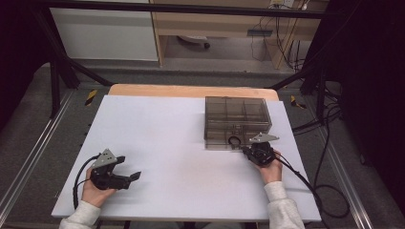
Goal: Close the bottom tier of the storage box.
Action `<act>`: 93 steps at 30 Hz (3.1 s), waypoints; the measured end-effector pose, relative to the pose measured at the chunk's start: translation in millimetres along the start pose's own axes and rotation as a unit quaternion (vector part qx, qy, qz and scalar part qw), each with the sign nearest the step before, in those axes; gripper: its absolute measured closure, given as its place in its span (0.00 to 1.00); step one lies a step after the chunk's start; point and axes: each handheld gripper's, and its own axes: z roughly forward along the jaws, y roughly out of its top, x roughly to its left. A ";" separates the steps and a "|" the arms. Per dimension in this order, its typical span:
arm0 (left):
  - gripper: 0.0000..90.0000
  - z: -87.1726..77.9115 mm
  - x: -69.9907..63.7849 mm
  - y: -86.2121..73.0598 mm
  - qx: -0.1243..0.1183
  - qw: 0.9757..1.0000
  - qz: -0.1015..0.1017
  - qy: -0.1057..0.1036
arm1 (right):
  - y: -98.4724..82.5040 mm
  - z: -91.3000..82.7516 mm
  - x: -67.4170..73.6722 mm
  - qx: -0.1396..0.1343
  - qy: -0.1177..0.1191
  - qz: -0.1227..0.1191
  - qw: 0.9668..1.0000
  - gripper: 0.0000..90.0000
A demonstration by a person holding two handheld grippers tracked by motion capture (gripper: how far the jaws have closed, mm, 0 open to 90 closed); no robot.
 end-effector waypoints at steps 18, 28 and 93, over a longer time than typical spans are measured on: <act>0.08 0.4 0.3 -0.3 0.002 1.000 0.000 0.000 | 2.2 2.2 -1.5 -0.001 -0.001 -0.002 1.000 1.00; 0.08 0.8 0.1 -0.4 0.002 1.000 0.001 0.000 | 3.9 4.0 -3.0 -0.002 -0.003 -0.002 1.000 1.00; 0.08 1.0 0.1 -0.5 0.002 1.000 0.001 0.001 | 11.8 13.5 -11.7 -0.008 -0.016 -0.001 1.000 1.00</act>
